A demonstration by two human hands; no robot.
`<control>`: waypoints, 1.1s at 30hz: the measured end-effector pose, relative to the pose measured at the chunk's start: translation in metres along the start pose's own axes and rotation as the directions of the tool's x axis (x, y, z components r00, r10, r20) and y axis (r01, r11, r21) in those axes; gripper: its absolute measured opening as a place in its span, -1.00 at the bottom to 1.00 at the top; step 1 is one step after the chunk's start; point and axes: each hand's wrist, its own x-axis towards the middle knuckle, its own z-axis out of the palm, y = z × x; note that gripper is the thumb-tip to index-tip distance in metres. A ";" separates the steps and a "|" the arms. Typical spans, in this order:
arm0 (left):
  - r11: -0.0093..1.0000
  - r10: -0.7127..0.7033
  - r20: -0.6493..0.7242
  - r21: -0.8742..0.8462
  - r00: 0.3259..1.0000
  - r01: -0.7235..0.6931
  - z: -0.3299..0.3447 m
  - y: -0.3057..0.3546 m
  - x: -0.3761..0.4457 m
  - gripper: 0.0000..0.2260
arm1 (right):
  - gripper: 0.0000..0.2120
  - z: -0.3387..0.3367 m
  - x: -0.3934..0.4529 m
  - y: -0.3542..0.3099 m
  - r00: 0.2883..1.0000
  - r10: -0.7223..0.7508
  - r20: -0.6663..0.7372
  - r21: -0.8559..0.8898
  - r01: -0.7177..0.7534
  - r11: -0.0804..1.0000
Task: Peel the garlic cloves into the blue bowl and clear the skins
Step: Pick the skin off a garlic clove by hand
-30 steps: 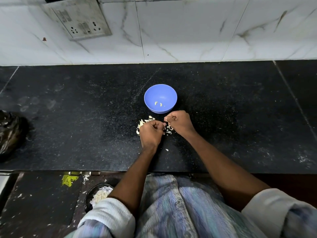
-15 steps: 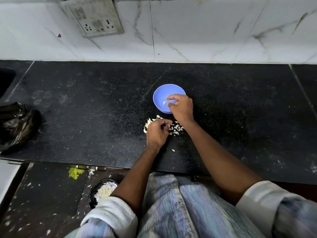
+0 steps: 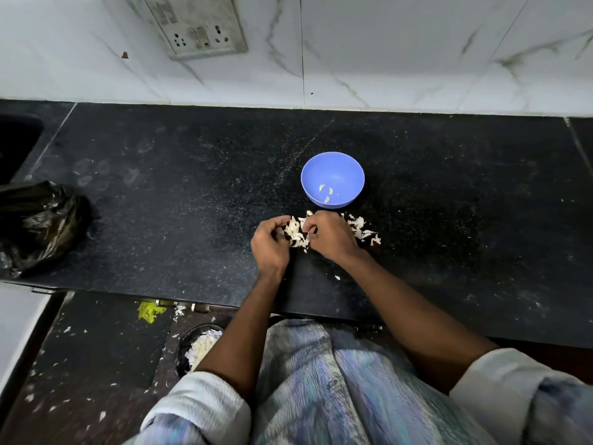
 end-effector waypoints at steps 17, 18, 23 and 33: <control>0.998 -0.066 -0.035 0.011 0.997 0.067 -0.019 -0.016 0.007 -0.72 | -0.79 0.031 0.002 -0.044 1.000 -0.014 -0.006 -0.077 0.013 0.997; 0.997 -0.076 -0.043 0.006 0.996 0.076 -0.019 -0.016 0.008 -0.72 | -0.78 0.033 0.003 -0.048 1.000 0.000 0.000 -0.103 0.000 0.995; 0.997 -0.081 -0.041 0.003 0.996 0.081 -0.019 -0.014 0.005 -0.72 | -0.81 0.035 0.007 -0.057 0.999 0.043 0.019 -0.124 -0.041 0.991; 0.997 -0.073 -0.032 0.003 0.997 0.073 -0.016 -0.013 -0.001 -0.71 | -0.93 0.047 0.012 -0.040 0.997 -0.069 0.032 0.008 0.069 0.998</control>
